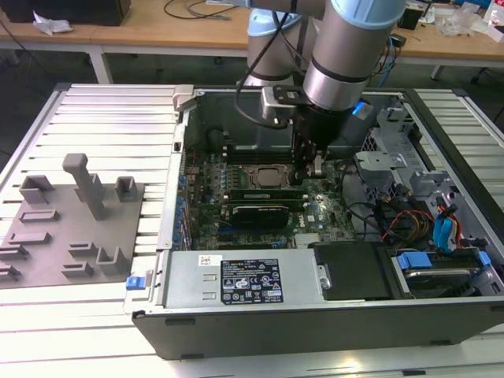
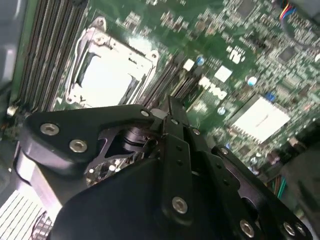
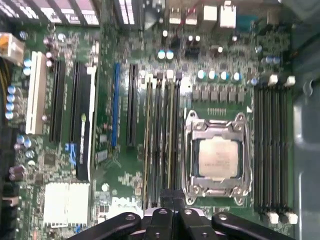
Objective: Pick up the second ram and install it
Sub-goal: 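Press down the second ram until it locks into place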
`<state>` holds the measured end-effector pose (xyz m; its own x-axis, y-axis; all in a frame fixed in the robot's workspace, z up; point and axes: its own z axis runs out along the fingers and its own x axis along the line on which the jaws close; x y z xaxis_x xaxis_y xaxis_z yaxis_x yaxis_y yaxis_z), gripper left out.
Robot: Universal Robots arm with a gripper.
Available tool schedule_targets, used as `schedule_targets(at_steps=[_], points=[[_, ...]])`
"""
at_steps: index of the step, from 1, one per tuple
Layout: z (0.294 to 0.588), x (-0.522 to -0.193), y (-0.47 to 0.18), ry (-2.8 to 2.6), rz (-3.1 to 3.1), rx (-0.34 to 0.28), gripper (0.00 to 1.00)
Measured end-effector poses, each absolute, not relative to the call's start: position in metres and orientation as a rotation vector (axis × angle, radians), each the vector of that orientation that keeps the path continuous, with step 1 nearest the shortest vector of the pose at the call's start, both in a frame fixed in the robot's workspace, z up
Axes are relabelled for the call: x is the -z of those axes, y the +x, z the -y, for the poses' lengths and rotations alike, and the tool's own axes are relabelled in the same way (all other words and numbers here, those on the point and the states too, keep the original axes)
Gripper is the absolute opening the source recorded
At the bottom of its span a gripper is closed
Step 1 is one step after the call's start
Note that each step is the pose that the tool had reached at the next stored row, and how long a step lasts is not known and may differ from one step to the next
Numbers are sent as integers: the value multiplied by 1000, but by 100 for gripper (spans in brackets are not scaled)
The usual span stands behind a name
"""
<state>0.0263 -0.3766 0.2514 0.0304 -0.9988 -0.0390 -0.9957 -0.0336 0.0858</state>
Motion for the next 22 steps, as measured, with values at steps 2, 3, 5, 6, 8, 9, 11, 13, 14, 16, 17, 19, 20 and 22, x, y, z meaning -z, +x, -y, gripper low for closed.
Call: schedule_targets(at_steps=[2,3,5,6,8,9,11,13,14,16,17,19,20,22], points=[[377,-247,27,2230,2159,137,11],[377,-245,27,2229,2159,137,11],[377,-239,27,2229,2159,137,11],[377,-235,27,2229,2159,138,11],[377,-232,27,2229,2159,138,11],[377,-232,27,2229,2159,138,11],[377,-230,27,2229,2158,137,11],[377,-229,27,2230,2158,137,11],[377,-229,27,2230,2158,137,11],[377,-229,27,2230,2158,138,11],[377,-236,27,2231,2158,137,11],[377,-238,20,2234,2160,132,11],[377,-238,16,2234,2161,131,11],[377,-237,5,2234,2161,130,11]])
